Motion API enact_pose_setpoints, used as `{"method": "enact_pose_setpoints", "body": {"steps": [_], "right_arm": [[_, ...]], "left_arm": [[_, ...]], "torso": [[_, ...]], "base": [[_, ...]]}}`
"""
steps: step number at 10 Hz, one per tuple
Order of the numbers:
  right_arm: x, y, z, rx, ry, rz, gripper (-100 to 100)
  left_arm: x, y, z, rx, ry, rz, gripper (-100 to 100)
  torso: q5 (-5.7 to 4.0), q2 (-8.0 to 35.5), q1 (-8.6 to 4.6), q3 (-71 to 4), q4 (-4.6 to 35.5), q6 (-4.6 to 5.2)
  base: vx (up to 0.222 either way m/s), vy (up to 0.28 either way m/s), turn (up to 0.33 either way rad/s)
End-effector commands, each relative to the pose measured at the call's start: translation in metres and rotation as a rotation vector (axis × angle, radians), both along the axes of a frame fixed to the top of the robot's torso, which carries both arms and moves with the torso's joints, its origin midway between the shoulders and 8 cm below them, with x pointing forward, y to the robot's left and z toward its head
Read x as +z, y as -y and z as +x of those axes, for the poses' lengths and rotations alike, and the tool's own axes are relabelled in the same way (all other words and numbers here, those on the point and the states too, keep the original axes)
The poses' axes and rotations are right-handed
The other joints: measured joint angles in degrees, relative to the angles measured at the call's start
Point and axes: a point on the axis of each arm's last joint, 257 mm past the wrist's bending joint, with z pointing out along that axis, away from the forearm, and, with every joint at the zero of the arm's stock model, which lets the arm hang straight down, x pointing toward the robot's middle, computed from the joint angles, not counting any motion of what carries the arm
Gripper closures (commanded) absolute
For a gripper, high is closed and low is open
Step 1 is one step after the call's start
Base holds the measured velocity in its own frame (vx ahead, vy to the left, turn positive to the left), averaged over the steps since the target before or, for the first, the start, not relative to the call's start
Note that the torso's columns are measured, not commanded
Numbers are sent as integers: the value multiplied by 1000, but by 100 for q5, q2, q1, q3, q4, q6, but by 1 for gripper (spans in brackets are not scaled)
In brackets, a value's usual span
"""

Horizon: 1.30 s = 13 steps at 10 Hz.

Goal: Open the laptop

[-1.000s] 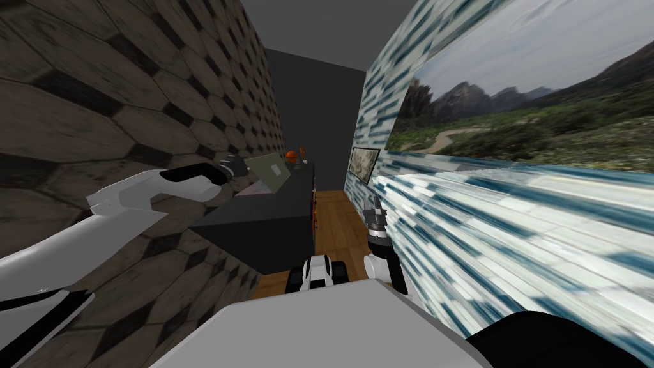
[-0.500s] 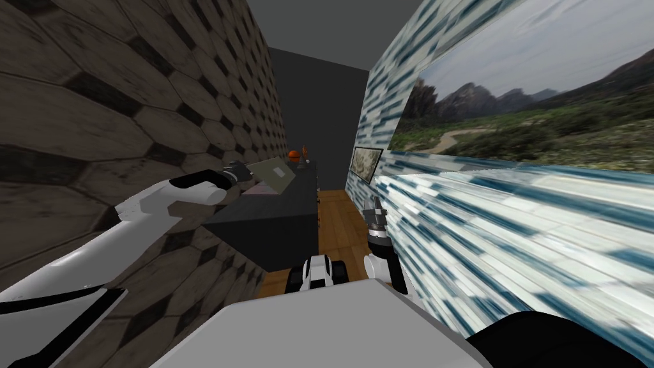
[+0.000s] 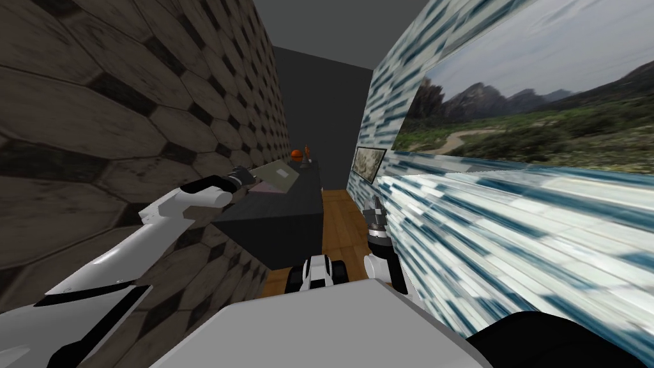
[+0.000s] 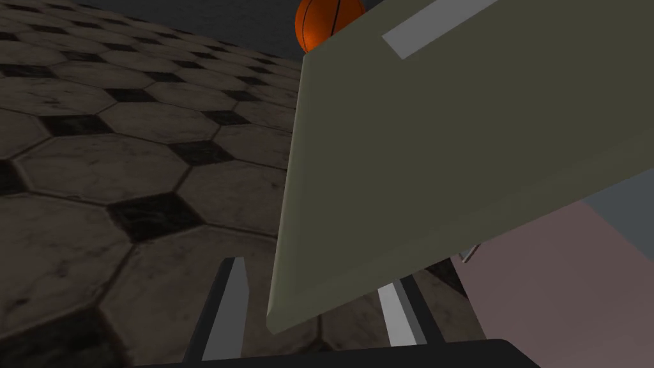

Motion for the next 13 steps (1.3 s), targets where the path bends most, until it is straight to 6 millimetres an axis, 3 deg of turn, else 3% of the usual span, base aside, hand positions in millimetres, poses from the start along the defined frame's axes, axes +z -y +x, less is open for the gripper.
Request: {"method": "enact_pose_setpoints", "body": {"steps": [1, 2, 3, 8, 9, 10, 13], "right_arm": [[0, 0, 0, 0, 0, 0, 0], [0, 0, 0, 0, 0, 0, 0], [0, 0, 0, 0, 0, 0, 0], [0, 0, 0, 0, 0, 0, 0], [0, 0, 0, 0, 0, 0, 0], [0, 0, 0, 0, 0, 0, 0], [0, 0, 0, 0, 0, 0, 0]], "left_arm": [[-22, 7, 4, -14, 9, -125, 100], [-29, 9, 5, -16, 12, -166, 100], [-11, 6, 1, -18, 7, -139, -100], [27, 7, -6, -32, 5, -140, -100], [17, 6, -5, -29, 0, -139, -100], [17, 5, -5, -29, -2, -141, 0], [11, 5, -5, -26, -16, -140, 0]], "torso": [[4, -1, 11, -1, 1, 1], [2, 0, 15, -2, 5, 0], [0, 0, 12, -2, 7, -4], [-6, 27, 12, 15, 24, -15], [-4, 29, 19, 17, 25, -21], [2, 24, 24, 14, 18, -16], [0, 17, 18, 11, 22, -15]], "base": [[-8, 83, 10], [-12, 73, 11], [14, 24, 43], [32, -23, 29], [16, -8, 9], [0, 0, 0], [0, 0, 0]]}}
